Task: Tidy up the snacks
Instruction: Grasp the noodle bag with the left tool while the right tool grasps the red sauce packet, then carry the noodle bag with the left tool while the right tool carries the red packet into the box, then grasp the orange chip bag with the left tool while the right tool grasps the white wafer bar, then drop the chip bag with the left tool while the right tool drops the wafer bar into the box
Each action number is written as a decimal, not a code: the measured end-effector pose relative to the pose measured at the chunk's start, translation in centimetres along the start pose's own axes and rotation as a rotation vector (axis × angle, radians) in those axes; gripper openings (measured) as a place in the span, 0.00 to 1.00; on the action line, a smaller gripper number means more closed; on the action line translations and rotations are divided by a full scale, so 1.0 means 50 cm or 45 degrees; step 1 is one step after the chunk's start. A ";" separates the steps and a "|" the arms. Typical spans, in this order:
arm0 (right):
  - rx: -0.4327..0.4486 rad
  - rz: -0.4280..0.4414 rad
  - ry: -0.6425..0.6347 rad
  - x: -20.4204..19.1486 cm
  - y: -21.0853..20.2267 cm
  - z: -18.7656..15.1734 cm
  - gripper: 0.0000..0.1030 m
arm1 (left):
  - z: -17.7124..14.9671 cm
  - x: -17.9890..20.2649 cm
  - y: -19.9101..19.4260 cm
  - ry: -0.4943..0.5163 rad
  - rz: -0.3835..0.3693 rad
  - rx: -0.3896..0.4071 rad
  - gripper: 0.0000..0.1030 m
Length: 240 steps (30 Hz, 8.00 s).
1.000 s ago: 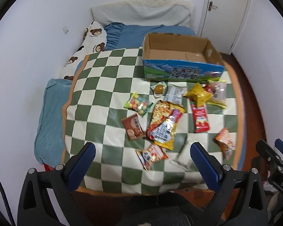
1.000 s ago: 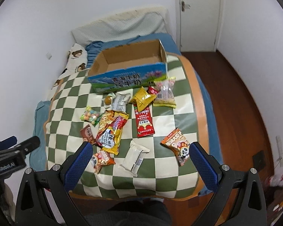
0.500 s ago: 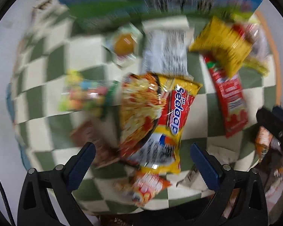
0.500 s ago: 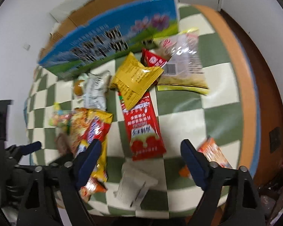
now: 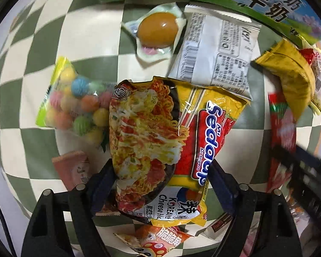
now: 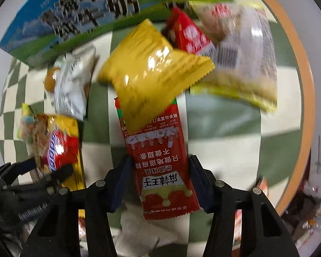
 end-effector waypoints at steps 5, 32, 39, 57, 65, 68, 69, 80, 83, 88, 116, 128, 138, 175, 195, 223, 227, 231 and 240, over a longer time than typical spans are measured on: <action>-0.038 -0.004 0.067 0.010 0.003 -0.027 0.61 | -0.003 0.005 0.042 0.057 -0.056 -0.076 0.83; 0.229 0.200 0.086 0.091 -0.147 -0.017 0.46 | -0.026 -0.004 -0.348 0.017 -0.122 0.374 0.81; 0.355 0.375 0.075 0.109 -0.287 0.056 0.45 | 0.090 0.028 -0.483 0.001 -0.232 0.474 0.81; 0.568 0.377 0.043 0.131 -0.277 0.431 0.45 | 0.494 0.046 -0.331 -0.065 -0.210 0.242 0.81; 0.430 0.292 -0.018 0.103 -0.116 0.535 0.45 | 0.574 0.066 -0.106 -0.097 -0.179 -0.031 0.81; 0.336 0.280 -0.023 0.098 -0.035 0.566 0.53 | 0.577 0.066 -0.045 -0.106 -0.148 -0.082 0.81; 0.277 0.275 -0.013 0.100 -0.002 0.578 0.59 | 0.580 0.066 -0.034 -0.104 -0.138 -0.077 0.82; 0.179 0.217 -0.022 0.175 0.014 0.584 0.91 | 0.572 0.053 -0.063 -0.089 -0.100 0.040 0.93; 0.201 0.154 -0.073 0.179 -0.010 0.570 0.91 | 0.541 0.059 -0.106 -0.069 -0.076 0.115 0.93; 0.217 0.127 -0.071 0.151 -0.040 0.546 0.91 | 0.517 0.056 -0.186 -0.032 -0.051 0.240 0.93; 0.488 0.275 0.050 0.162 -0.362 0.292 0.91 | 0.220 0.016 -0.503 0.046 -0.015 0.641 0.93; 0.049 0.327 0.324 0.224 -0.215 -0.109 0.91 | -0.222 -0.019 -0.233 0.515 0.085 0.118 0.93; -0.076 0.281 0.421 0.221 -0.114 -0.271 0.78 | -0.313 -0.010 -0.033 0.662 0.140 -0.075 0.61; -0.018 0.182 -0.041 0.134 -0.046 -0.265 0.46 | -0.130 -0.035 -0.075 0.087 -0.092 0.025 0.53; 0.467 0.450 -0.041 0.154 -0.340 0.291 0.46 | 0.350 -0.015 -0.391 -0.140 -0.282 0.387 0.53; 0.146 0.064 -0.125 0.157 0.037 0.627 0.98 | 0.591 -0.068 -0.077 -0.159 -0.013 0.067 0.94; 0.144 0.057 -0.098 0.162 0.018 0.609 0.98 | 0.561 -0.057 -0.098 -0.123 -0.002 0.095 0.94; 0.151 0.060 -0.087 0.161 -0.010 0.586 0.98 | 0.531 -0.046 -0.130 -0.099 0.008 0.160 0.94; 0.224 0.093 -0.059 0.160 -0.087 0.523 0.98 | 0.463 -0.028 -0.245 -0.077 -0.021 0.340 0.94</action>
Point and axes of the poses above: each gripper's, at about its wrist camera, not at the fingertips, and y roughly the way its jaws point, x to its right, z to its top, the point moved 4 cm from there along y, roughly the way its jaws point, and after that the axes turned 14 degrees about x, right-handed, at the moved point
